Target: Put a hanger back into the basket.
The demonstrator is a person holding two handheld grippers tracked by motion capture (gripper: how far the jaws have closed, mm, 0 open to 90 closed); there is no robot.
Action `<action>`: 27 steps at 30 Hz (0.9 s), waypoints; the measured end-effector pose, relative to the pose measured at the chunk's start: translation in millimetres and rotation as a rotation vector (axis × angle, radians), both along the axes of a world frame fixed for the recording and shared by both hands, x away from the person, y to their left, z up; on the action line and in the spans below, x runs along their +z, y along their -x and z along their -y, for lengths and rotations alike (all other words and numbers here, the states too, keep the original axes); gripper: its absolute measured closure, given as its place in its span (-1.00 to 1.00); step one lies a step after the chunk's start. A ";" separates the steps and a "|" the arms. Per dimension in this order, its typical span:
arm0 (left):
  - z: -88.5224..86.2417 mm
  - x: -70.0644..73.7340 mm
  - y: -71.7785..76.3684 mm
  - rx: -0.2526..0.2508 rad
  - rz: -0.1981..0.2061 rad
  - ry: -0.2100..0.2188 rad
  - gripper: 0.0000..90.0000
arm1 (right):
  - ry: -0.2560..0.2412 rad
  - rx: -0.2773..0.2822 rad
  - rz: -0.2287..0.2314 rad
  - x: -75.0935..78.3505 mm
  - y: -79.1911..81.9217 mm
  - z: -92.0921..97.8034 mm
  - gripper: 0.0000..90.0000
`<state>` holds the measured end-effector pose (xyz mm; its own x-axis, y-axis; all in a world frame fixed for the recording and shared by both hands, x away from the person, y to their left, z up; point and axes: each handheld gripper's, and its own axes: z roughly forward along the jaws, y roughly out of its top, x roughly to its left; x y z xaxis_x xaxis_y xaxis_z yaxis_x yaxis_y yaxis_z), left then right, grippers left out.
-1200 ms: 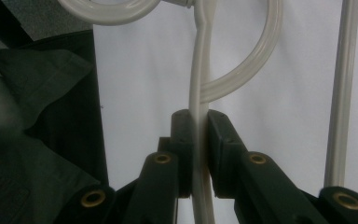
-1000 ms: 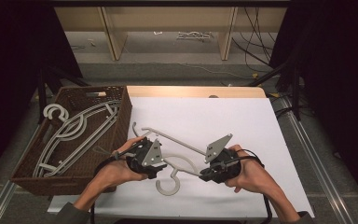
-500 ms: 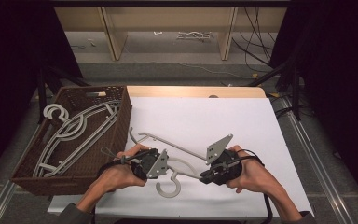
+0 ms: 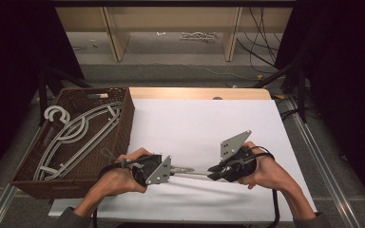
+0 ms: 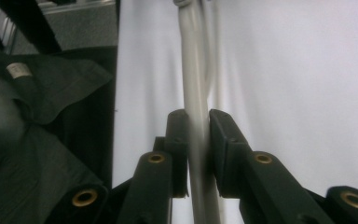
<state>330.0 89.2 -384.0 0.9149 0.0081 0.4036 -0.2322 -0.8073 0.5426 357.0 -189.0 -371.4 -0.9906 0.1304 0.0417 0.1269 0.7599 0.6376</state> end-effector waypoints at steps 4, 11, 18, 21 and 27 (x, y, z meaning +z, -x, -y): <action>-2.1 2.7 -2.0 0.043 -0.042 0.050 0.77 | -0.035 -0.059 -0.001 2.3 -2.9 4.0 0.63; -7.9 4.0 -9.6 0.191 -0.108 0.107 0.77 | -0.098 -0.253 0.041 4.7 -10.7 7.8 -0.04; -18.8 8.0 -17.9 0.281 -0.197 0.214 0.77 | -0.169 -0.388 0.074 9.6 -12.9 10.7 -0.40; -22.9 8.7 -21.4 0.318 -0.225 0.246 0.77 | -0.204 -0.446 0.071 12.3 -12.9 13.2 -0.46; -28.1 9.0 -24.6 0.356 -0.260 0.280 0.77 | -0.308 -0.503 0.131 21.4 -9.7 18.3 -0.53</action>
<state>354.7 117.3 -375.0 0.9054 0.4123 0.1014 0.2014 -0.6273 0.7523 366.7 -207.3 -350.0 -0.8098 0.5858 0.0333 0.3282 0.4052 0.8533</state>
